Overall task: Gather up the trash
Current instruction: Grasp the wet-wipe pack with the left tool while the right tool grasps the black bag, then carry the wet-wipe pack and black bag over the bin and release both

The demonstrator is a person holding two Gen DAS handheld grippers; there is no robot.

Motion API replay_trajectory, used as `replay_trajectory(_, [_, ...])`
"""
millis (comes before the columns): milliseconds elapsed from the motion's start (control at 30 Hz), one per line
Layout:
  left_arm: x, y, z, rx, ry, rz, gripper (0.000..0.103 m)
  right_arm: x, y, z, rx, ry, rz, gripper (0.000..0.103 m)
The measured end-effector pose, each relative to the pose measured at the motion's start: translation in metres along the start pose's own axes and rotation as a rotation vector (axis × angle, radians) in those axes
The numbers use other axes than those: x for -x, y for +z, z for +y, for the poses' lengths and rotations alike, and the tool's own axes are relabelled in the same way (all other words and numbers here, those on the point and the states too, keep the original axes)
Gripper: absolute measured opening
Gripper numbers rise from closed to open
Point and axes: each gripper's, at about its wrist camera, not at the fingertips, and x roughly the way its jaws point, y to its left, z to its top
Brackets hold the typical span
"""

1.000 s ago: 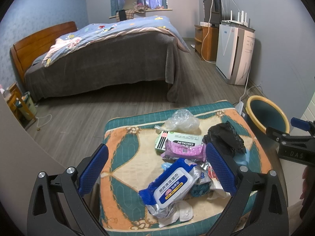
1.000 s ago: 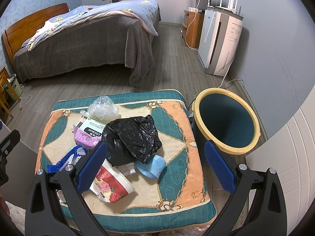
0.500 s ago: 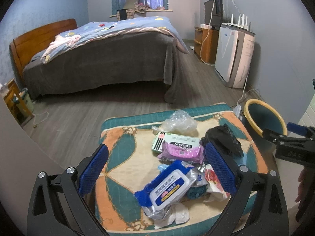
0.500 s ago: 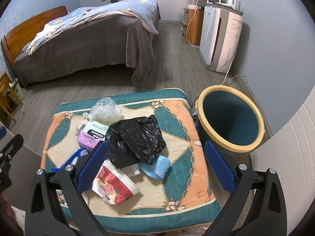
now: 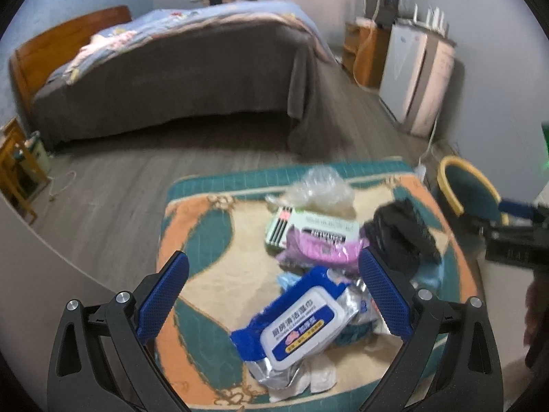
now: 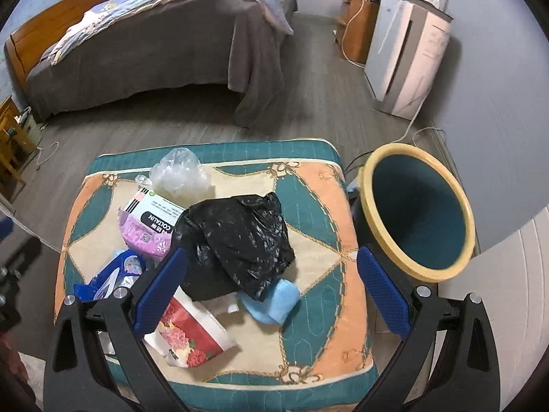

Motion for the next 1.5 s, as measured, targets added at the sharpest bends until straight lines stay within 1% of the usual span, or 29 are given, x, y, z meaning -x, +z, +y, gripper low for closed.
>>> replay_trajectory(133, [-0.006,-0.012,-0.003,-0.031,-0.042,-0.005,0.098,-0.012,0.004,0.001,0.015,-0.013,0.015,0.097])
replay_trajectory(233, [-0.021,-0.023,-0.012,-0.086,-0.078,0.063,0.098,-0.026,0.003,0.000,0.018,0.000,0.055,0.097])
replay_trajectory(300, [-0.028,-0.029,-0.017,-0.111,-0.075,0.083,0.097,-0.035,0.004,0.001,0.013,0.002,0.072,0.097])
replay_trajectory(367, [-0.035,-0.035,-0.021,-0.124,-0.087,0.109,0.096,-0.046,0.003,0.004,0.004,0.019,0.095,0.097])
replay_trajectory(433, [-0.039,-0.043,-0.028,-0.144,-0.105,0.141,0.095,-0.055,0.002,0.008,0.015,0.018,0.114,0.097])
replay_trajectory(500, [-0.039,-0.048,-0.034,-0.169,-0.122,0.155,0.094,-0.066,-0.001,0.016,0.040,0.024,0.137,0.094])
replay_trajectory(567, [-0.041,-0.057,-0.043,-0.227,-0.118,0.176,0.093,-0.074,-0.004,0.024,0.064,0.050,0.161,0.091])
replay_trajectory(600, [-0.043,-0.060,-0.045,-0.246,-0.114,0.190,0.089,-0.075,-0.005,0.027,0.072,0.060,0.166,0.089])
replay_trajectory(633, [-0.048,-0.065,-0.046,-0.263,-0.115,0.217,0.081,-0.076,-0.005,0.030,0.080,0.070,0.167,0.088])
replay_trajectory(700, [-0.058,-0.068,-0.043,-0.268,-0.095,0.257,0.072,-0.078,-0.004,0.038,0.110,0.072,0.165,0.087])
replay_trajectory(733, [-0.060,-0.069,-0.041,-0.265,-0.091,0.269,0.070,-0.079,-0.004,0.040,0.119,0.076,0.167,0.085])
replay_trajectory(800, [-0.064,-0.069,-0.038,-0.262,-0.084,0.284,0.070,-0.079,-0.003,0.045,0.113,0.110,0.169,0.084])
replay_trajectory(867, [-0.064,-0.068,-0.038,-0.265,-0.086,0.275,0.070,-0.076,-0.001,0.051,0.108,0.147,0.157,0.084])
replay_trajectory(900, [-0.064,-0.068,-0.038,-0.266,-0.088,0.271,0.070,-0.075,-0.001,0.057,0.131,0.159,0.153,0.085])
replay_trajectory(967, [-0.066,-0.067,-0.038,-0.273,-0.089,0.273,0.066,-0.077,-0.003,0.067,0.187,0.129,0.159,0.085])
replay_trajectory(1033, [-0.070,-0.067,-0.037,-0.280,-0.079,0.282,0.056,-0.084,-0.007,0.072,0.217,0.096,0.185,0.083])
replay_trajectory(1067, [-0.072,-0.067,-0.035,-0.278,-0.084,0.285,0.051,-0.087,-0.008,0.073,0.220,0.079,0.196,0.078])
replay_trajectory(1100, [-0.074,-0.066,-0.035,-0.277,-0.085,0.285,0.042,-0.090,-0.009,0.072,0.217,0.076,0.205,0.060])
replay_trajectory(1133, [-0.074,-0.064,-0.034,-0.276,-0.089,0.282,0.035,-0.091,-0.008,0.070,0.213,0.071,0.214,0.045])
replay_trajectory(1167, [-0.072,-0.061,-0.032,-0.273,-0.088,0.272,0.033,-0.091,-0.008,0.069,0.208,0.065,0.216,0.033])
replay_trajectory(1233, [-0.069,-0.057,-0.029,-0.263,-0.083,0.250,0.024,-0.089,-0.005,0.064,0.180,0.080,0.213,0.020])
replay_trajectory(1333, [-0.062,-0.047,-0.023,-0.226,-0.073,0.214,0.019,-0.075,0.001,0.054,0.139,0.090,0.178,0.013])
replay_trajectory(1400, [-0.058,-0.041,-0.018,-0.200,-0.072,0.191,0.016,-0.065,0.007,0.046,0.121,0.094,0.150,0.010])
replay_trajectory(1500, [-0.048,-0.028,-0.011,-0.164,-0.059,0.141,0.015,-0.049,0.017,0.035,0.075,0.130,0.111,0.006])
